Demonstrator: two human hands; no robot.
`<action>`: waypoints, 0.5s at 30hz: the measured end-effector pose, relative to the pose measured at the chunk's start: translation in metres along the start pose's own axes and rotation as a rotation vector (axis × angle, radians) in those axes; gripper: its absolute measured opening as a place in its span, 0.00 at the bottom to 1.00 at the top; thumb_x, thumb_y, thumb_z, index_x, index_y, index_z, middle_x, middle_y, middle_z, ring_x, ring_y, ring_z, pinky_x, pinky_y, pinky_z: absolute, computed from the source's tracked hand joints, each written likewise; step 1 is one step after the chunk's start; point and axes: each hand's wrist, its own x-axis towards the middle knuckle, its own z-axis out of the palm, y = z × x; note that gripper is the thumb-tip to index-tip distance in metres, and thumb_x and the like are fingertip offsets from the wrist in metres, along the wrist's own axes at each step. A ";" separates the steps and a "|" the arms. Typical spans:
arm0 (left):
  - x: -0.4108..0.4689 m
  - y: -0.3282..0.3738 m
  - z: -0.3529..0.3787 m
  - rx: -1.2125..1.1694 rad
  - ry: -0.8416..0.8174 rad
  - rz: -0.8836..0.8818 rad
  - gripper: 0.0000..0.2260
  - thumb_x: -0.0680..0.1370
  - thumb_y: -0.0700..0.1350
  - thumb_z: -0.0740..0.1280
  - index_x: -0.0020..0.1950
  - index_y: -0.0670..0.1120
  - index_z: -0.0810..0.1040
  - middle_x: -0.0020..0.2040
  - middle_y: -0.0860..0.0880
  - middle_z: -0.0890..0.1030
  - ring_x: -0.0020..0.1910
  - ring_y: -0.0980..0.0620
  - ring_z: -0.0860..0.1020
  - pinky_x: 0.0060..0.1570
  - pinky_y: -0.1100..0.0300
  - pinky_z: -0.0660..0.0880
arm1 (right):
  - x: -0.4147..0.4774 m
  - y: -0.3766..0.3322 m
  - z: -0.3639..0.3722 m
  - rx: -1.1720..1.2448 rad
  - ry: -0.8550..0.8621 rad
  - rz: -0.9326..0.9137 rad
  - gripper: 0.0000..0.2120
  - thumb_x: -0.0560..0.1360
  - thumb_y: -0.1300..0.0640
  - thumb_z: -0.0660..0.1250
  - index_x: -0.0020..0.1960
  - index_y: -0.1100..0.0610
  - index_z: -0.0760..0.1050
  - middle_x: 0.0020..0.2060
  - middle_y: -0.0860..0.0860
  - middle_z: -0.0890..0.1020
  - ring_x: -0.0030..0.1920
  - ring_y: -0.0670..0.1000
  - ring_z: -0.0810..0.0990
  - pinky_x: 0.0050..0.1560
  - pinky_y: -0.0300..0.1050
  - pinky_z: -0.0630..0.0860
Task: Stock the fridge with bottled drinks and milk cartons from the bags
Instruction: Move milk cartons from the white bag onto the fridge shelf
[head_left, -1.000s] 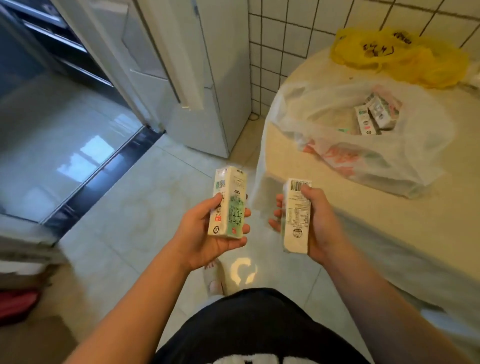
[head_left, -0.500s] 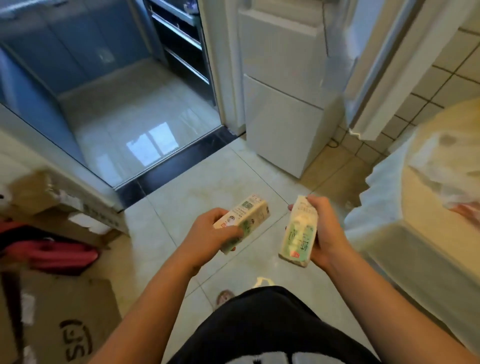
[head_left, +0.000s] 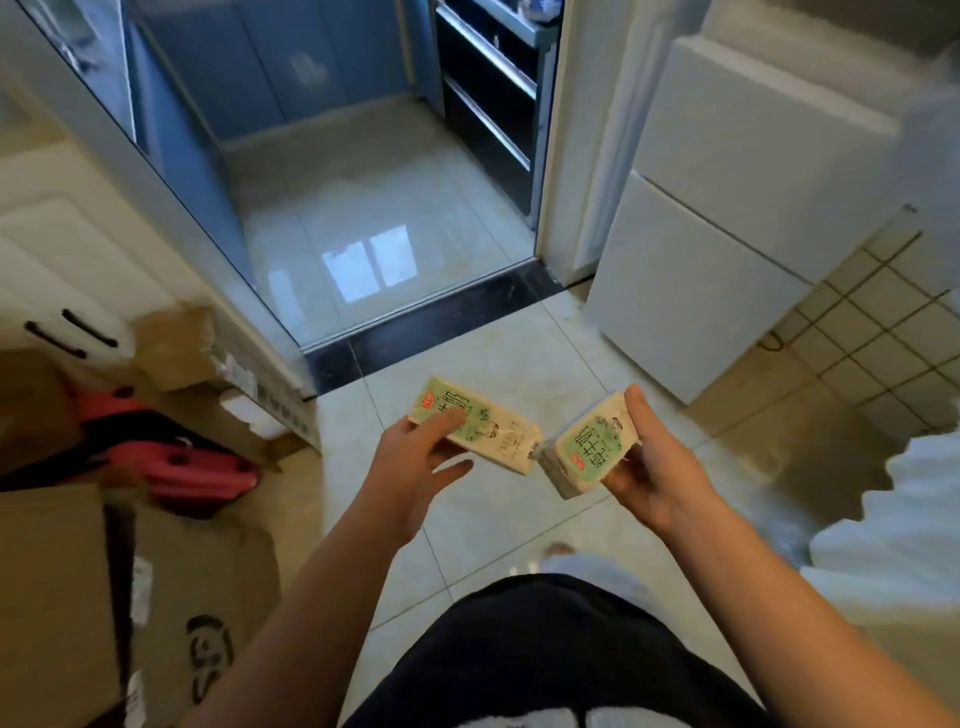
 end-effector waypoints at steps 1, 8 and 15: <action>0.008 0.005 -0.001 -0.087 0.003 -0.027 0.10 0.80 0.43 0.65 0.59 0.41 0.76 0.53 0.39 0.84 0.54 0.41 0.83 0.57 0.42 0.78 | 0.006 -0.003 0.008 0.049 -0.023 0.021 0.15 0.70 0.47 0.72 0.48 0.59 0.78 0.42 0.55 0.84 0.46 0.56 0.86 0.48 0.55 0.82; 0.083 0.053 -0.004 -0.309 0.064 -0.112 0.14 0.79 0.46 0.66 0.64 0.45 0.76 0.54 0.43 0.82 0.55 0.41 0.81 0.47 0.43 0.79 | 0.073 -0.041 0.065 0.262 -0.176 0.131 0.22 0.73 0.58 0.69 0.65 0.62 0.73 0.54 0.61 0.83 0.53 0.59 0.84 0.51 0.54 0.82; 0.169 0.128 0.038 -0.188 0.065 -0.155 0.10 0.79 0.46 0.68 0.59 0.47 0.79 0.42 0.46 0.82 0.42 0.46 0.81 0.48 0.47 0.80 | 0.150 -0.108 0.124 0.073 -0.513 0.252 0.42 0.55 0.62 0.83 0.67 0.60 0.73 0.53 0.61 0.82 0.50 0.59 0.83 0.52 0.56 0.81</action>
